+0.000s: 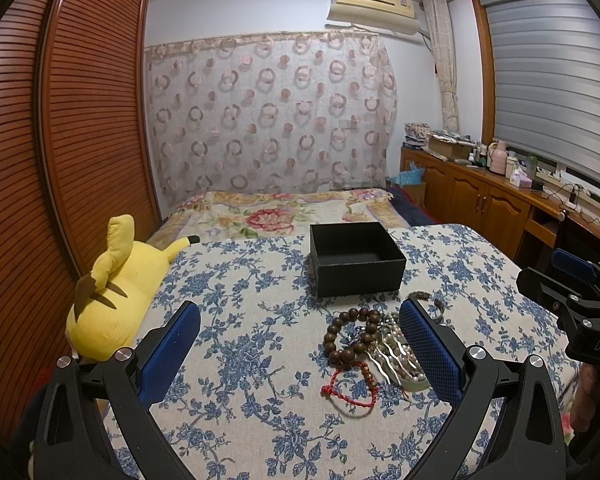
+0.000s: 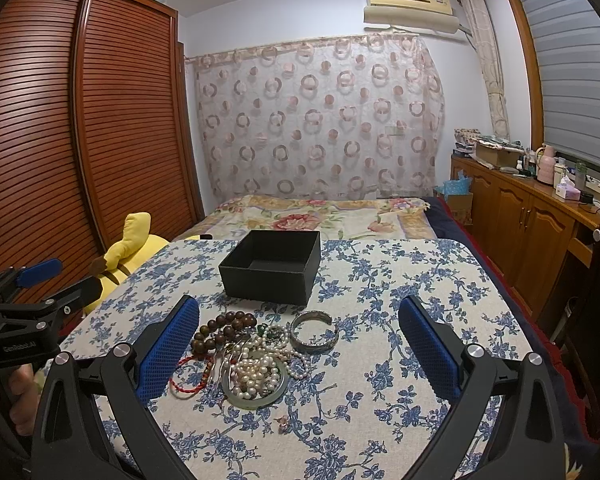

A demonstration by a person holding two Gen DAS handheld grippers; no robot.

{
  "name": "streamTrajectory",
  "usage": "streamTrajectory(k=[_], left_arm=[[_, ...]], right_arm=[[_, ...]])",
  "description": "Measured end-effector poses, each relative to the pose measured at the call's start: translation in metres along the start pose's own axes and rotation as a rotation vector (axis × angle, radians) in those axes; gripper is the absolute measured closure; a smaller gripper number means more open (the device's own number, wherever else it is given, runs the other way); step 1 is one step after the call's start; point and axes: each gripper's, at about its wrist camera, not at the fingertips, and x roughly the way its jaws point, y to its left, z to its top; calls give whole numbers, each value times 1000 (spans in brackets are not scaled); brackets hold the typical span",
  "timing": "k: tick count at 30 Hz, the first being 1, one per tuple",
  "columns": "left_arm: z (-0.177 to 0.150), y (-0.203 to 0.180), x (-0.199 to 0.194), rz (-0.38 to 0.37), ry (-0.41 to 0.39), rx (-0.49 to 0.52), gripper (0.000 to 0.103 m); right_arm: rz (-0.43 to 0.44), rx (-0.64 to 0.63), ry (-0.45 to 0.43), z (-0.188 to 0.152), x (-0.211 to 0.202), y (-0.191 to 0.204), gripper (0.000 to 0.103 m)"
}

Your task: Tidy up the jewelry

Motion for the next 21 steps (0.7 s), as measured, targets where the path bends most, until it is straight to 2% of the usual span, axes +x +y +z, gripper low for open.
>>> streamTrajectory(k=[7,14,16,21], left_arm=[[-1,-2,3,-4,12,-1,6],[-15,1,22,-33,63,-7,6],[-19,3,28,-44,78,-8,6],[-29,4,50,-96,138,-7,6]], right_arm=[[0,2,6,0,-1,0,2],[12,7,44,-12,14,-5,3],[13,-2,55,-16,18,-8,9],[39,-16,97,-27,38,-22,16]])
